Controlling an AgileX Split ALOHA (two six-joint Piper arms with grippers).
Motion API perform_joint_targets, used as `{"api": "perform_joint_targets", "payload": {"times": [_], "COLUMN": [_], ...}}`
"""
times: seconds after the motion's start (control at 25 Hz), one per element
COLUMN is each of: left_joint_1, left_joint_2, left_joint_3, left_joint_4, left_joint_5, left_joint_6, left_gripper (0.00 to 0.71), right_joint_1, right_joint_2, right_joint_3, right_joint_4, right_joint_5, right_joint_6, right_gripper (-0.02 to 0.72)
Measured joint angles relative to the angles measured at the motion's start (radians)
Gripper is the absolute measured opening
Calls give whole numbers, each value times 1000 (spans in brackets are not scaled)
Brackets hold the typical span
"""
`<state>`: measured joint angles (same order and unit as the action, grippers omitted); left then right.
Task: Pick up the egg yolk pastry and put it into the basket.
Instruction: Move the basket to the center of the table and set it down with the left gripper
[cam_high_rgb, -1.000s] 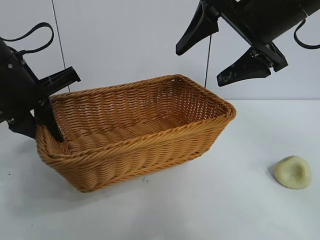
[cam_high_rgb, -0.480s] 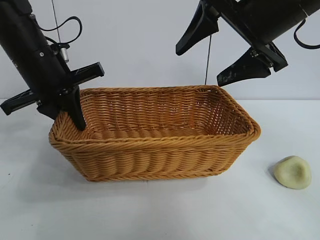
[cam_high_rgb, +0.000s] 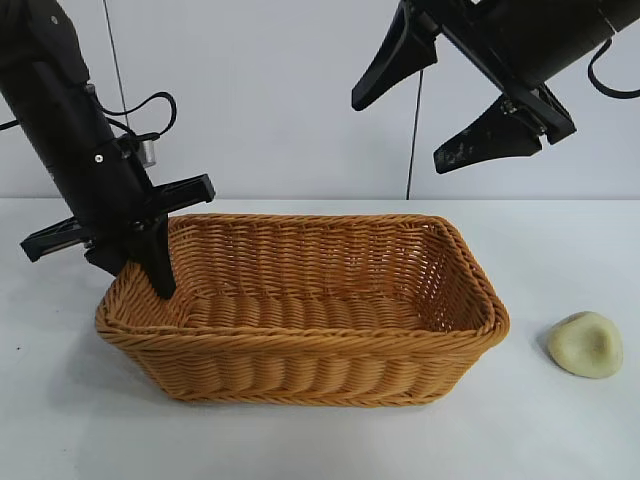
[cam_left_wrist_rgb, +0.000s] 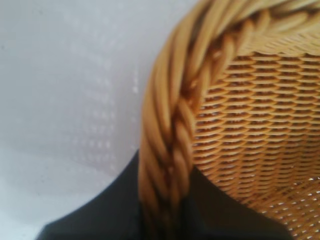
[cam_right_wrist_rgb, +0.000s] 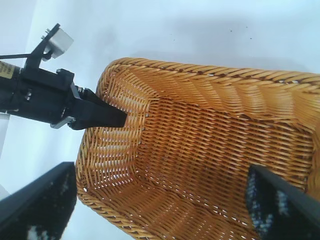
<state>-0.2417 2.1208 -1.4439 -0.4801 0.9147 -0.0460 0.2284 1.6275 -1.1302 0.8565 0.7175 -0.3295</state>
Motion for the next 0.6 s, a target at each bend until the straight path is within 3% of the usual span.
{"api": "perform_joint_targets", "payload": {"times": [0.08,0.16,0.24,0.36,0.6], "left_joint_1": [0,0,0,0,0], "left_joint_2": [0,0,0,0,-56], "left_joint_3": [-1,-1,-1,-1,-1], "left_joint_4": [-6,-12,-13,-14,52], "left_joint_5": [5,7,18,49,108], "left_joint_6": [1,1,1,1,8], "left_gripper": [290,496,613,673,692], "right_joint_1": [0,0,0,0,0], "right_joint_2": [0,0,0,0,0], "right_joint_3": [0,0,0,0,0], "right_joint_4": [0,0,0,0,0], "right_joint_5": [0,0,0,0,0], "right_joint_6": [0,0,0,0,0], "right_gripper": [654,654,654,654,653]}}
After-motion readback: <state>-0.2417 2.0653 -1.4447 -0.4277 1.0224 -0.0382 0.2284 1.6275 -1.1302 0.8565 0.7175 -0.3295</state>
